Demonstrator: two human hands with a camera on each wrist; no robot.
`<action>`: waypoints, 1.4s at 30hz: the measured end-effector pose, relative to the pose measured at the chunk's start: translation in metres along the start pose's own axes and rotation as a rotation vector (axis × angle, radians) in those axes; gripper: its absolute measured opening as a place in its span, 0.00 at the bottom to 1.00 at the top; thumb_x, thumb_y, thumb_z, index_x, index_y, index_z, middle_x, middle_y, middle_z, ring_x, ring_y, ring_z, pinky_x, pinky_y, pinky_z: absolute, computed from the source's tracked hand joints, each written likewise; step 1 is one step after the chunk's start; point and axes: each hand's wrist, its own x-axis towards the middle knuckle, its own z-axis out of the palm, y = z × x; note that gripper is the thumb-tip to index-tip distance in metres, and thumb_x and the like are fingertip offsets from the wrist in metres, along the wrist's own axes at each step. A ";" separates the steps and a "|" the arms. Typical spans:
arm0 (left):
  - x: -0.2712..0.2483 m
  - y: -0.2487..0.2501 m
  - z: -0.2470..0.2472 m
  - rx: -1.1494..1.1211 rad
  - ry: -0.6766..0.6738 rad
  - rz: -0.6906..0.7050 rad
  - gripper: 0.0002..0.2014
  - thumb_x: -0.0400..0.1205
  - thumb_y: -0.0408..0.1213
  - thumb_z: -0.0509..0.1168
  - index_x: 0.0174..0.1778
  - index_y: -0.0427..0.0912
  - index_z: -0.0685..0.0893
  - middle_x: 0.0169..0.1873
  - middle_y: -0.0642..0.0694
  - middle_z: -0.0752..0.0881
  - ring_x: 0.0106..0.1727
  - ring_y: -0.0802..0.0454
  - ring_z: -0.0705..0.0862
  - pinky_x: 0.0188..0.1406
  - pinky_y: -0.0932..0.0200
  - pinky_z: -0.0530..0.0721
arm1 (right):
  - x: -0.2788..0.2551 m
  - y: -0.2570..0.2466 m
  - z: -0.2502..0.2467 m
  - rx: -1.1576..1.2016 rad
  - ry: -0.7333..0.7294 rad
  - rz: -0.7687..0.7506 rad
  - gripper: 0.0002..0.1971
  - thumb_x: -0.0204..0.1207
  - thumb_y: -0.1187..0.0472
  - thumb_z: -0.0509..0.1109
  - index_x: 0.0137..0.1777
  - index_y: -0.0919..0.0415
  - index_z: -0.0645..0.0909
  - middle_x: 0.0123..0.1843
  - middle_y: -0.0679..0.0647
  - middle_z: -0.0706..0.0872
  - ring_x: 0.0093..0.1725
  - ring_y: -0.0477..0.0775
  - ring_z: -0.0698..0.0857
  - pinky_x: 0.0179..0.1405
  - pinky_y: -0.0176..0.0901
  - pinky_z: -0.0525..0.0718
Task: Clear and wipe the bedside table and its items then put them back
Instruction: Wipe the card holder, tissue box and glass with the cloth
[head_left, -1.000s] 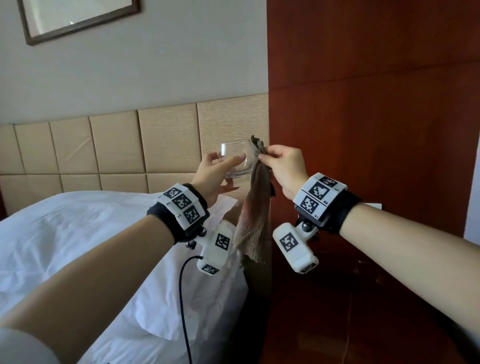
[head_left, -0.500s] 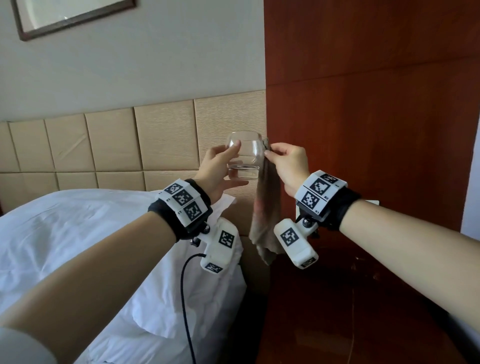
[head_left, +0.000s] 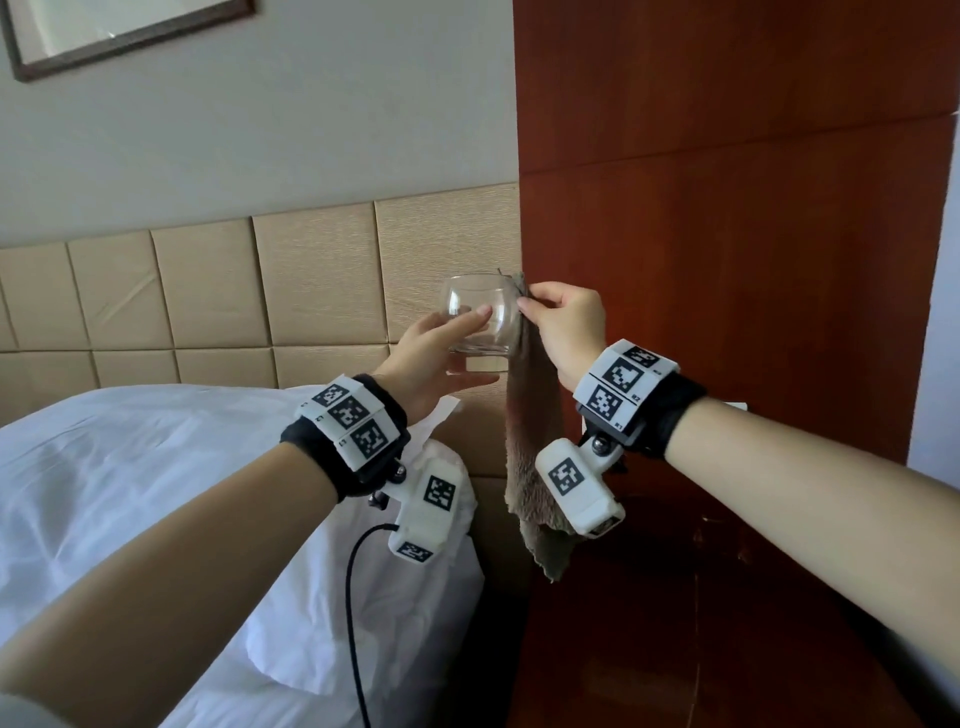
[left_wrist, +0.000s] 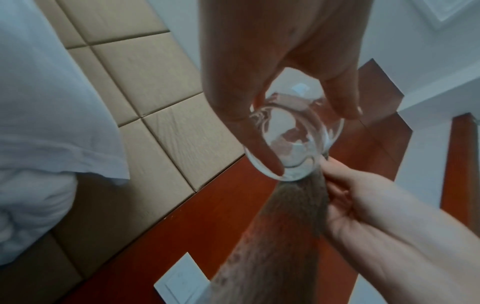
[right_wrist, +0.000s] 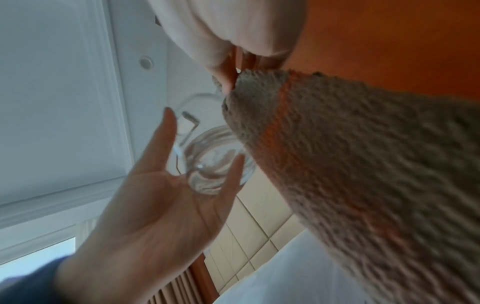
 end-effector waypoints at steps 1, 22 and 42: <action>0.000 -0.001 0.001 0.000 -0.010 0.010 0.28 0.77 0.45 0.71 0.69 0.35 0.75 0.53 0.44 0.85 0.48 0.50 0.88 0.39 0.54 0.88 | 0.001 0.001 -0.001 0.014 0.004 -0.001 0.13 0.74 0.64 0.73 0.58 0.65 0.87 0.56 0.56 0.90 0.59 0.52 0.86 0.66 0.48 0.81; 0.003 -0.011 0.019 -0.128 -0.070 0.035 0.28 0.81 0.48 0.65 0.68 0.29 0.76 0.55 0.37 0.84 0.48 0.48 0.88 0.46 0.48 0.89 | 0.010 0.015 -0.018 -0.028 -0.012 -0.032 0.09 0.75 0.63 0.72 0.53 0.64 0.89 0.51 0.55 0.91 0.53 0.51 0.87 0.55 0.39 0.84; 0.010 -0.015 0.029 -0.121 -0.002 0.079 0.07 0.79 0.37 0.69 0.49 0.40 0.79 0.47 0.40 0.87 0.48 0.46 0.89 0.50 0.54 0.88 | 0.013 0.011 -0.016 0.021 0.021 -0.018 0.13 0.74 0.63 0.73 0.58 0.64 0.87 0.55 0.56 0.90 0.58 0.53 0.87 0.63 0.51 0.83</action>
